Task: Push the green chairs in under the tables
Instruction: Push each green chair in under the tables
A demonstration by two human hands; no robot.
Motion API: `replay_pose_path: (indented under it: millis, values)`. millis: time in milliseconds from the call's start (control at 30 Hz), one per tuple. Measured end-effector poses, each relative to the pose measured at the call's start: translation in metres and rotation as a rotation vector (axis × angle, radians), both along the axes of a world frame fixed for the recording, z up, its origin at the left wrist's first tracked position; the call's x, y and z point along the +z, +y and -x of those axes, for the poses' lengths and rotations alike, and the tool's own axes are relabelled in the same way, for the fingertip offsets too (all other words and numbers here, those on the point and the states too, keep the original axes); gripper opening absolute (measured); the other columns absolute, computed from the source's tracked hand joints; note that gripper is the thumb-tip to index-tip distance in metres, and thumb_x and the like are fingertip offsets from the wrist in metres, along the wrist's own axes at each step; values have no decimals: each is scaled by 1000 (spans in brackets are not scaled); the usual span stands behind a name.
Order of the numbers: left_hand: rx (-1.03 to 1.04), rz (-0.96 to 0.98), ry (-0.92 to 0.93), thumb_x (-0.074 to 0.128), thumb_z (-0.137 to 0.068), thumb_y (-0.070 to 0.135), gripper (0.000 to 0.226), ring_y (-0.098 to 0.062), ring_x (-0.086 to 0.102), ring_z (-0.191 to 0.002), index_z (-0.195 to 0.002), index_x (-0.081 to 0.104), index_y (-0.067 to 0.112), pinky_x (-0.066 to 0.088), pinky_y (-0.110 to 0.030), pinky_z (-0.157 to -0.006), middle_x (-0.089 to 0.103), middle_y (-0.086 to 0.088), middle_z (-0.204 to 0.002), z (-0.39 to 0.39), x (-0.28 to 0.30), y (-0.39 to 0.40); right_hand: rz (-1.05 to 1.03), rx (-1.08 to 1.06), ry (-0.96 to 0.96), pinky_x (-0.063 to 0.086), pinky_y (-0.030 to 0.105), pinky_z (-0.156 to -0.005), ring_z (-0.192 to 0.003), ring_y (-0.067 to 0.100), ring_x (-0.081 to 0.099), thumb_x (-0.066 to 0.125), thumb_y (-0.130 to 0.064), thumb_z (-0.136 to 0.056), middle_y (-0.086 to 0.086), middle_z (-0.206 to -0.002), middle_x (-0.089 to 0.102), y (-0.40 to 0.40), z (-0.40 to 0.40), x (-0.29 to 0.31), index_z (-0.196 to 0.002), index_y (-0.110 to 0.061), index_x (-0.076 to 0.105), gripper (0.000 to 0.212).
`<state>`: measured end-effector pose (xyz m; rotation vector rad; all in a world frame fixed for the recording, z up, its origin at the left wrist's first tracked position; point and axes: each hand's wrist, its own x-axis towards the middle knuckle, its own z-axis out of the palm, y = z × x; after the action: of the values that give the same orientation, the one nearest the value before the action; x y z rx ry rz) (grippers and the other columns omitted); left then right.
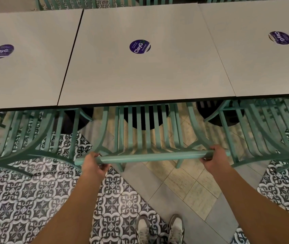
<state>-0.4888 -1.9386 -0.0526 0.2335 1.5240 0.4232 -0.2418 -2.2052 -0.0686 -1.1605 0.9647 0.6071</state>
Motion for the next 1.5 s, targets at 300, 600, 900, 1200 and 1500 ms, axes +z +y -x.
replay_pose_path:
  millis: [300, 600, 900, 1200, 1500]
  values:
    - [-272, -124, 2, 63, -90, 40, 41, -35, 62, -106, -115, 53, 9, 50, -53, -93, 61, -19, -112, 12, -2, -12, 7, 209, -110, 43, 46, -102, -119, 23, 53, 65, -42, -87, 7, -129, 53, -25, 14, 2, -134, -16, 48, 56]
    - [-1009, -395, 119, 58, -91, 49, 47, -31, 66, -92, -106, 60, 5, 50, -47, -89, 71, -12, -94, -40, 0, -116, 378, 496, -423, 41, 35, -96, -119, 21, 52, 61, -54, -86, 2, -134, 53, -131, 44, 11, -142, -20, 42, 68]
    - [-2007, -1304, 174, 49, -93, 32, 21, -21, 62, -86, -95, 65, 18, 45, -31, -69, 67, 0, -92, -197, 79, -308, 880, 667, -639, 39, 42, -104, -127, 26, 49, 57, -44, -92, 6, -142, 49, -332, 14, 79, -144, -18, 40, 60]
    - [-2252, -2004, 83, 49, -92, 46, 35, -20, 64, -90, -115, 60, 23, 55, -37, -73, 65, 2, -106, -319, 99, -504, 1158, 708, -701, 36, 45, -110, -129, 24, 44, 54, -46, -93, 8, -145, 45, -499, -26, 127, -147, -24, 34, 62]
    - [-2244, -2241, 71, 45, -94, 46, 41, -23, 58, -99, -122, 53, 18, 51, -35, -77, 59, -1, -109, -443, 64, -613, 1301, 937, -697, 22, 38, -114, -140, 23, 30, 42, -51, -96, 3, -153, 33, -575, -138, 91, -149, -24, 26, 62]
